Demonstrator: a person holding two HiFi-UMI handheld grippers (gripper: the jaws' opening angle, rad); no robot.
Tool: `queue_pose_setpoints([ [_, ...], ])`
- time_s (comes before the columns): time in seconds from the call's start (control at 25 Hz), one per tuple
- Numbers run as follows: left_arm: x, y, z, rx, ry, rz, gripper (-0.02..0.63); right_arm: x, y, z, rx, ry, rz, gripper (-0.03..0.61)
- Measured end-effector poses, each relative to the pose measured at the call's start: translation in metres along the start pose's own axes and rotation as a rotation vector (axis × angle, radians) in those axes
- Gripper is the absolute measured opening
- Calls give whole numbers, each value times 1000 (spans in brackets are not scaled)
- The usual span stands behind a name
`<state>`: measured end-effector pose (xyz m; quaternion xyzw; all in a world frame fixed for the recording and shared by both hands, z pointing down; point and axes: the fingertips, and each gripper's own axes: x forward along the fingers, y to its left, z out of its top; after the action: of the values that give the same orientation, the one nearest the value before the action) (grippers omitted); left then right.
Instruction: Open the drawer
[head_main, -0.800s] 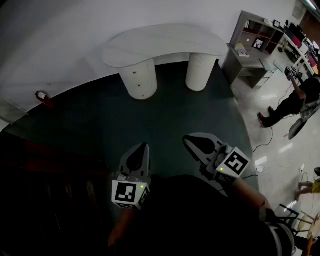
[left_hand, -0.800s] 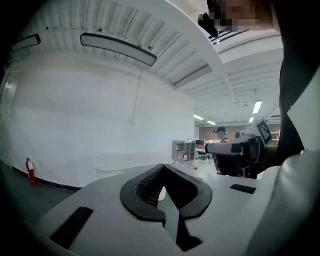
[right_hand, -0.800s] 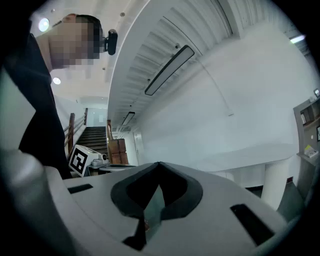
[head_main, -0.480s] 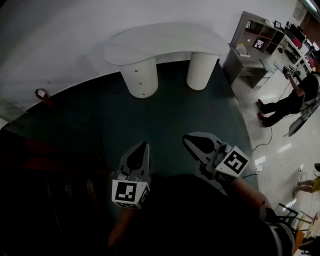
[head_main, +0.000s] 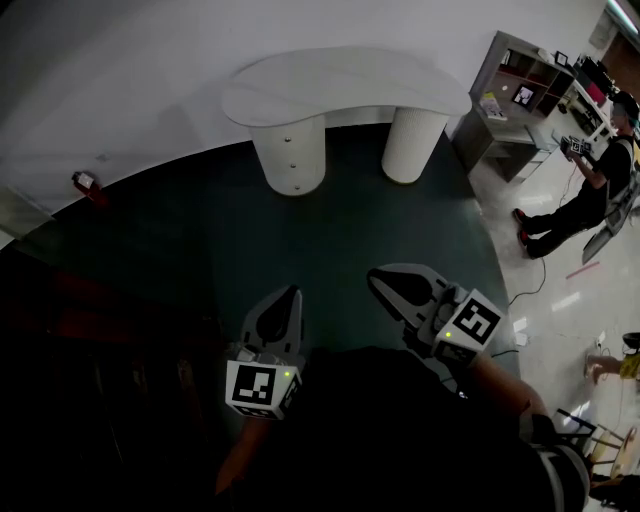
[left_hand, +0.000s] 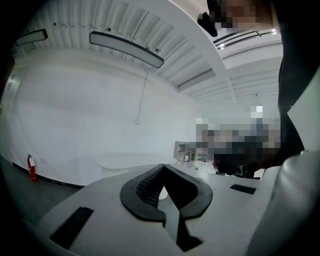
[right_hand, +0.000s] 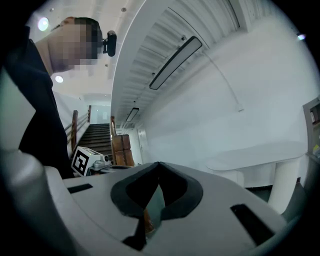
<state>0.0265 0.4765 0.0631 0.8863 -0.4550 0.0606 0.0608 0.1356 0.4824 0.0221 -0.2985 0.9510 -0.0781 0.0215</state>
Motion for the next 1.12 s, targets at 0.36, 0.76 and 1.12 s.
queue_pose_setpoints([
  [0.36,-28,43,-20,-15,35,42,11,34,8,-3,18,-2,26,17],
  [0.76,-3,83,-23,-33,37,127,11,93,-22,-10,51,21,156,17],
  [1.12,63,158,17,-36,18,212,11,173,-90,19,61,27,263,17],
])
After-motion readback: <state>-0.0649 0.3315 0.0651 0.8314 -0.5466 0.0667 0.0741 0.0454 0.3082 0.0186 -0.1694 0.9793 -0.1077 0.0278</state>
